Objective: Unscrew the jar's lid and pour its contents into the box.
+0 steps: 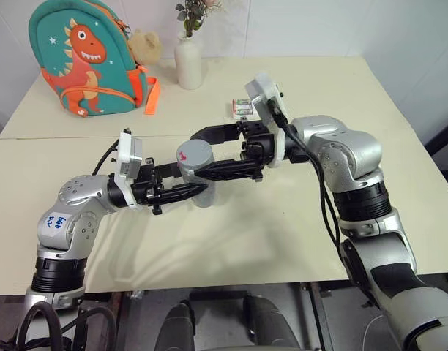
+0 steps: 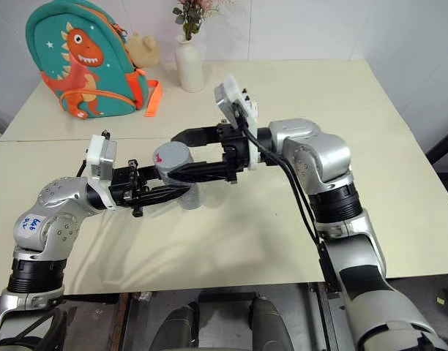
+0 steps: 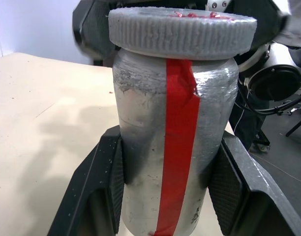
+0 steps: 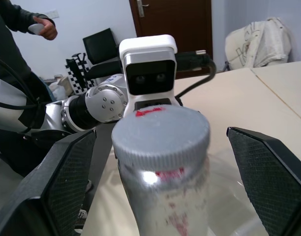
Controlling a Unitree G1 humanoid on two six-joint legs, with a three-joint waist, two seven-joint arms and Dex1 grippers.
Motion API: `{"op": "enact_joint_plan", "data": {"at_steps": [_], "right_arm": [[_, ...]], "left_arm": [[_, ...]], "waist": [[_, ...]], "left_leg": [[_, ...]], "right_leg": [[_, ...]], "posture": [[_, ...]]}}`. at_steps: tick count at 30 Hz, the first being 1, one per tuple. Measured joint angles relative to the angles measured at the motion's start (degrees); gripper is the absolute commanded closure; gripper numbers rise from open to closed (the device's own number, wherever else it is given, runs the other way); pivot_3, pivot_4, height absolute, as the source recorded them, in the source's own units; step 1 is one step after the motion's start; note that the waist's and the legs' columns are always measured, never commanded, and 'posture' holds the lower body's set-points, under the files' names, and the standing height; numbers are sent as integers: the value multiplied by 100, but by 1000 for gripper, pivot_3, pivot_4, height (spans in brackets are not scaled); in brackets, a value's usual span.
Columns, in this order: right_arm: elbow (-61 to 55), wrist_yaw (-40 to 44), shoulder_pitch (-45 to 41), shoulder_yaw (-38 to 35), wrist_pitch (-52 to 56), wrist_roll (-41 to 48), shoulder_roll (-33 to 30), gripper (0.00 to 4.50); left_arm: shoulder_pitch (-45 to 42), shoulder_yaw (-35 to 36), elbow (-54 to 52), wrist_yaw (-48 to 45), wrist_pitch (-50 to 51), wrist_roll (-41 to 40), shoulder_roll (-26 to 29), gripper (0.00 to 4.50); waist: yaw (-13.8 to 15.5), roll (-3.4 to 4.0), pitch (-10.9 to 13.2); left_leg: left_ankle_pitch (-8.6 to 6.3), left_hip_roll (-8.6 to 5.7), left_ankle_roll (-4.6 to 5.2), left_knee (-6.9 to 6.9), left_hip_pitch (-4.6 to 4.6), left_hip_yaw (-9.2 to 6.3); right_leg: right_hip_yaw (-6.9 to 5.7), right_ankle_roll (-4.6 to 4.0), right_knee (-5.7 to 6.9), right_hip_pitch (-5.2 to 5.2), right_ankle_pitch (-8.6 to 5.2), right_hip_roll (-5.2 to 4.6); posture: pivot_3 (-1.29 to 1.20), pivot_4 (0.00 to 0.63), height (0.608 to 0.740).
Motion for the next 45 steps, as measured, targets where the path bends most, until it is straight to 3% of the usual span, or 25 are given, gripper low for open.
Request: {"op": "enact_joint_plan", "data": {"at_steps": [9, 15, 16, 25, 29, 33, 38, 45], "right_arm": [[13, -74, -54, 5, 1, -56, 122, 36], [16, -69, -63, 3, 17, -46, 162, 1894], [16, -70, -63, 0, 23, -44, 165, 1958], [-6, -219, -60, -147, 368, 214, 218, 1958], [2, -681, -198, -1041, 872, 1042, 369, 1958], [1, -1027, -307, -1598, 905, 1277, 151, 1958], [43, -1406, 556, -1545, 16, 435, -347, 1958], [255, -1760, 1615, -1317, -1658, -836, -558, 1958]], "left_arm": [[7, -1, -3, 8, 0, 0, -4, 2535], [17, 6, -19, 34, 0, 0, -4, 2535], [18, 6, -21, 36, 0, 0, -4, 2535], [25, 18, -44, 50, 2, -82, -4, 2535], [77, 54, -146, 56, -21, -97, 4, 2535], [110, 51, -145, 58, -14, -94, 7, 2535], [114, 114, -145, 113, 32, -96, 51, 2535], [63, 187, -105, 171, 105, -94, 205, 2535]], "waist": [[-5, 0, 0], [-7, 0, 0], [-6, 0, 0], [-6, 0, 0], [6, 2, 1], [8, 1, 1], [13, 0, 0], [-19, 1, 1]], "left_leg": [[0, 0, 0, 0, 1, 0], [0, 0, 0, 0, 1, 0], [0, 0, 0, 0, 1, 0], [0, 0, 0, 0, 0, 0], [0, 0, 0, 0, 0, 0], [0, 0, 0, 0, 1, 0], [0, 0, 1, -1, -1, 1], [0, 0, 1, -9, 1, 5]], "right_leg": [[0, 0, 1, 0, 0, 0], [0, 0, 1, 0, 0, 1], [0, 0, 1, 0, 0, 0], [0, 0, 1, 0, 0, 0], [0, 0, 1, 0, 0, -1], [0, 0, -1, 1, 0, -1], [1, 0, -9, 2, 0, 0], [5, 1, -8, -2, 0, 2]], "posture": [[0, 150, 740], [0, 150, 740], [0, 150, 740], [0, 150, 740], [0, 150, 740], [0, 150, 740], [0, 150, 740], [0, 150, 740]]}}
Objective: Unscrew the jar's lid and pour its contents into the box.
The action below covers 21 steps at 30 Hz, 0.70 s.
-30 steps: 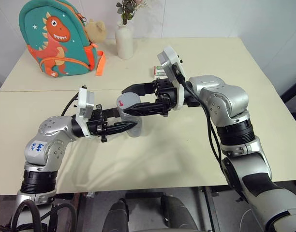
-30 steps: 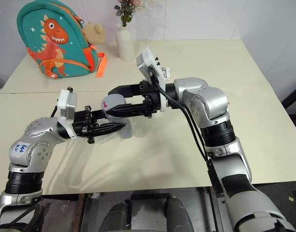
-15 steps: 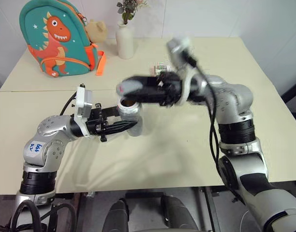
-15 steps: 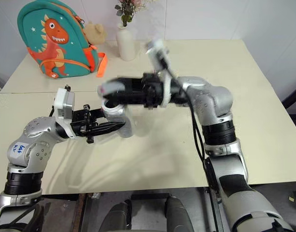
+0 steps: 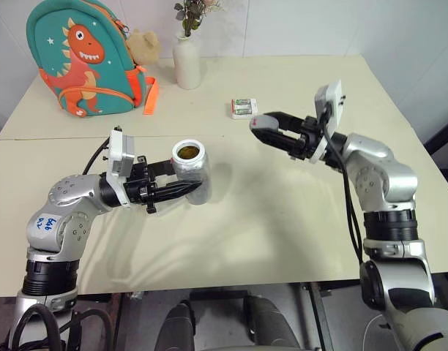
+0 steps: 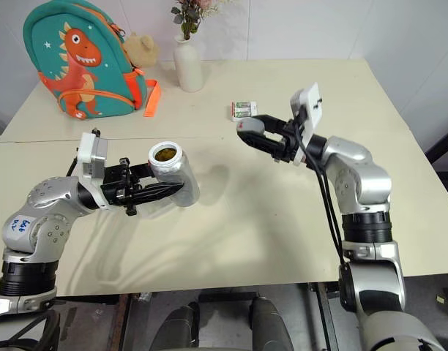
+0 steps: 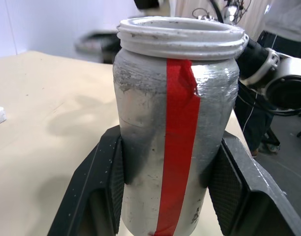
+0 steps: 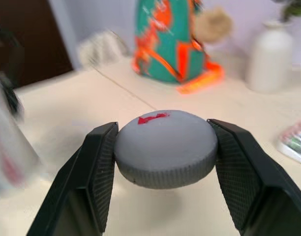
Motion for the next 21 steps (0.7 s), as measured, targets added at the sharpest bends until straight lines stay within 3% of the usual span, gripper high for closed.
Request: {"op": "enact_joint_plan", "data": {"at_steps": [5, 14, 20, 21], "right_arm": [[383, 50, 1047, 322, -1566, -850, -129, 1958], [1026, -104, 1441, 366, -2073, -980, 147, 1958], [1554, -52, 1411, 370, -2211, -1005, 234, 20], [1580, -18, 1397, 370, -2228, -1003, 234, 20]], "left_arm": [[-56, 33, 41, 32, 89, -7, 14, 2535], [-71, 65, 72, 43, 176, -143, 16, 2535], [-14, 248, 29, 100, 180, -179, 27, 2535], [26, 257, 1, 114, 185, -179, 29, 2535]], "waist": [[29, -1, 0], [-4, 1, 1], [8, 1, 1], [5, 1, 1]], "left_leg": [[0, 0, 0, 5, 2, 1], [7, 0, -8, 10, 18, 8], [8, 0, -10, 13, 16, 8], [8, 0, -10, 13, 16, 8]], "right_leg": [[-1, 3, -11, 12, 2, -1], [8, 1, 8, 15, 8, 1], [8, 3, 6, 16, 9, 0], [8, 3, 6, 16, 9, 0]], "posture": [[0, 150, 740], [0, 150, 740], [0, 150, 740], [0, 150, 740]]}}
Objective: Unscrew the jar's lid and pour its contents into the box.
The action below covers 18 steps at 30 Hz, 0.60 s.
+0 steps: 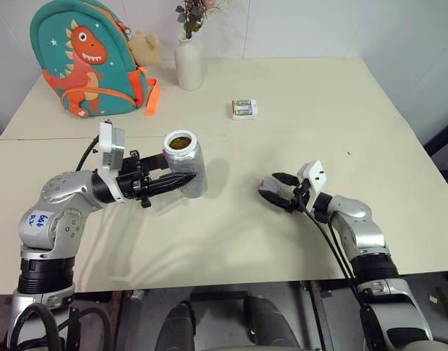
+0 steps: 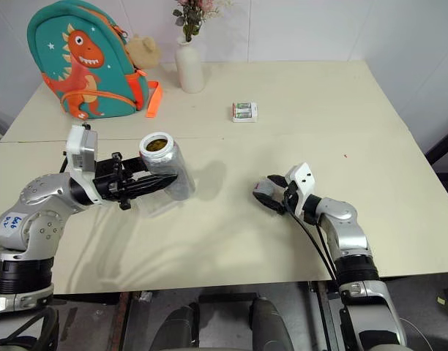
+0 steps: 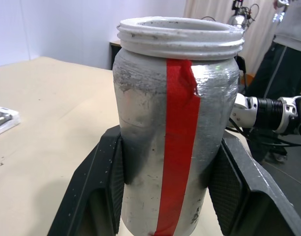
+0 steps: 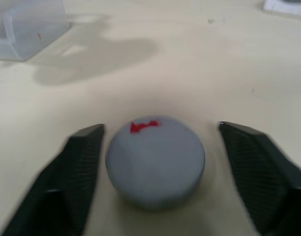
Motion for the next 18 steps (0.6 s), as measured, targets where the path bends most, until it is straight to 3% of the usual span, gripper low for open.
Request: {"op": "enact_joint_plan", "data": {"at_steps": [7, 18], "right_arm": [[-494, 501, -302, -5, 335, 333, -241, 20], [-2145, 1511, -1496, 374, 1425, 1132, -389, 20]], "left_arm": [[147, 100, -159, 243, 69, 10, 122, 2535], [467, 945, -658, 901, 634, -76, 942, 2535]], "waist": [[2, 1, 0], [-4, 1, 1]], "left_leg": [[0, 0, -1, 3, -1, 0], [0, 1, -1, -2, -2, -1]], "right_leg": [[0, 1, 4, 0, 0, 0], [0, 0, 2, -4, -1, -1]], "posture": [[0, 150, 740], [0, 150, 740]]}}
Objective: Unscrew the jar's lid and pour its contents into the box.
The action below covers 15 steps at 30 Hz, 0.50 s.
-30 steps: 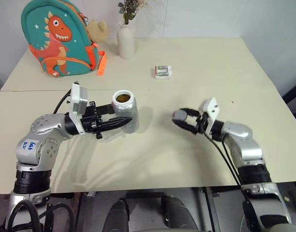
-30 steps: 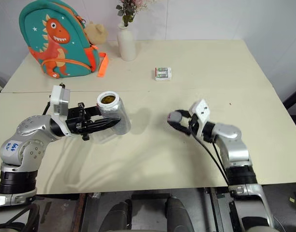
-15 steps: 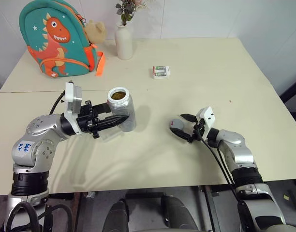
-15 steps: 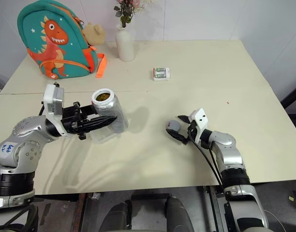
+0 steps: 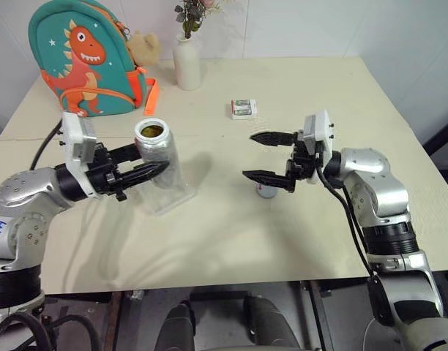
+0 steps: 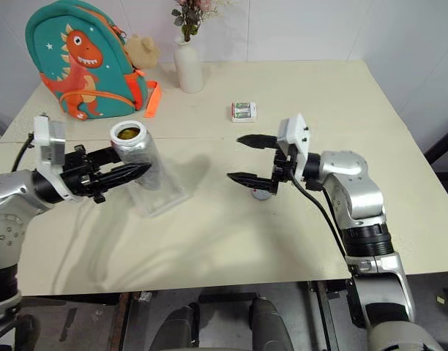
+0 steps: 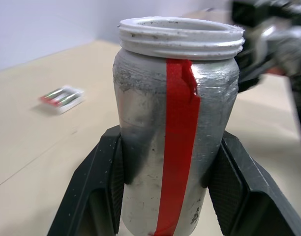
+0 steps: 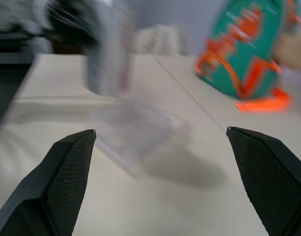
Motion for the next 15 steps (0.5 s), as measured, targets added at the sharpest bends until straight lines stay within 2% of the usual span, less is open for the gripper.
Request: {"op": "enact_joint_plan", "data": {"at_steps": [5, 9, 12, 15], "right_arm": [[-257, -103, -849, -13, 460, 481, 338, 20], [-369, -120, -959, -40, 629, 657, 346, 20], [-360, -74, -852, -22, 625, 650, 343, 20], [-297, -70, -662, 16, 585, 606, 354, 20]], "left_arm": [[366, 377, -375, 279, 220, -110, 76, 2535], [654, 627, -481, 608, 316, -2, 247, 2535], [850, 773, -568, 947, 293, 383, 465, 2535], [992, 759, -567, 1273, 55, 1111, 785, 2535]], "waist": [[7, 0, 0], [28, -1, -1], [20, -1, -1], [19, -1, -1]], "left_leg": [[-1, 1, 0, -3, -1, 0], [-2, 2, -2, -6, -4, -1], [-3, 1, -3, -7, -5, -1], [-3, 1, -3, -12, -5, 0]], "right_leg": [[-1, -3, -1, -3, -1, -1], [-3, -4, -11, -2, -2, -3], [-3, -5, -14, -2, -2, -2], [-3, -6, -15, -6, -3, -2]], "posture": [[0, 150, 740], [0, 150, 740], [0, 150, 740], [0, 150, 740]]}}
